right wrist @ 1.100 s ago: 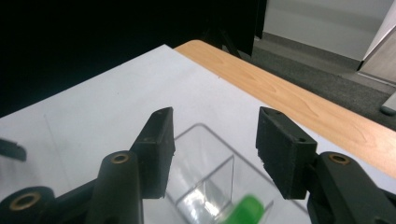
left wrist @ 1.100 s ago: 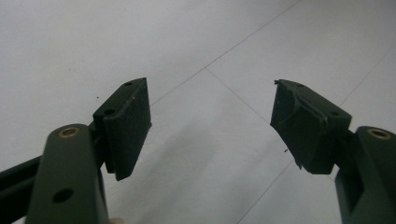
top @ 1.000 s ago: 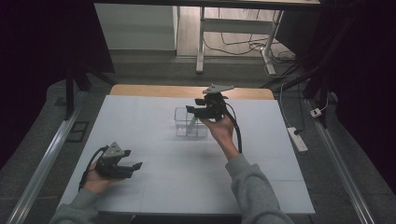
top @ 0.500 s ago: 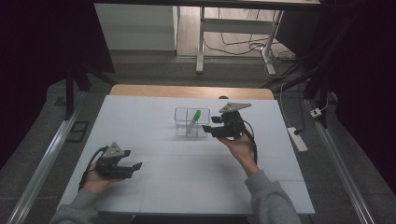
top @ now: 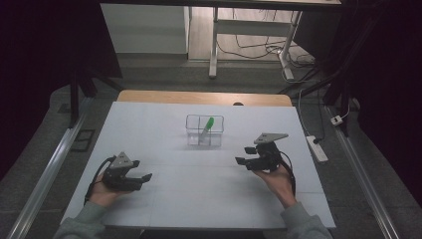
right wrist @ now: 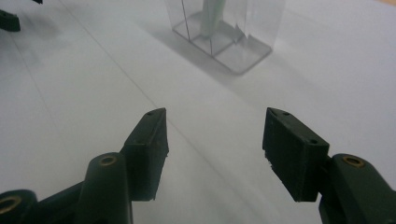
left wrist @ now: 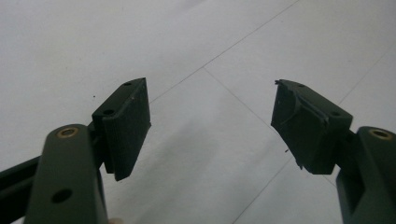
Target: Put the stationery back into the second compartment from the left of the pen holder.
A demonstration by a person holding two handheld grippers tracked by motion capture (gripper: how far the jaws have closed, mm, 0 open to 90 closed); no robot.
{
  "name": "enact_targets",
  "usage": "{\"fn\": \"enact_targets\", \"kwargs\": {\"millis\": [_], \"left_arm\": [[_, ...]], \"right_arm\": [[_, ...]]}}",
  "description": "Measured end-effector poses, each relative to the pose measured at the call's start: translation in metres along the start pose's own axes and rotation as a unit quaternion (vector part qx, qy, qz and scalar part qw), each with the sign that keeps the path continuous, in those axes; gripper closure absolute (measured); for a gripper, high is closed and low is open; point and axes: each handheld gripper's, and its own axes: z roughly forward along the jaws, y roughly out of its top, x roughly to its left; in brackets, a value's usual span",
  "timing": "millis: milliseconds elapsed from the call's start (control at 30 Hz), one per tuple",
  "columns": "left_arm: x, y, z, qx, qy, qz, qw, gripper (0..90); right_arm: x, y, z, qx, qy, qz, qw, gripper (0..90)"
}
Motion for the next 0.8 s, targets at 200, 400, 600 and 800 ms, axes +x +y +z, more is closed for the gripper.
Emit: {"fn": "enact_targets", "kwargs": {"millis": [200, 400, 600, 800], "left_arm": [[-0.001, 0.0, 0.0, -0.001, 0.0, -0.001, 1.0, 27.6], [0.0, 0.0, 0.0, -0.001, 0.0, -0.001, 1.0, 27.6], [-0.001, 0.0, 0.0, -0.001, 0.0, -0.002, 1.0, 27.6], [0.0, 0.001, 0.001, -0.002, -0.001, -0.002, 1.0, 27.5]], "right_arm": [[-0.005, -0.022, -0.015, 0.004, -0.005, 0.008, 0.9999, 39.2], [-0.009, -0.038, -0.027, 0.007, -0.011, 0.007, 0.9999, 39.0], [-0.01, -0.046, -0.032, 0.005, -0.012, 0.008, 0.9999, 38.8], [-0.01, -0.047, -0.031, 0.007, -0.012, 0.003, 0.9999, 38.3]]}}
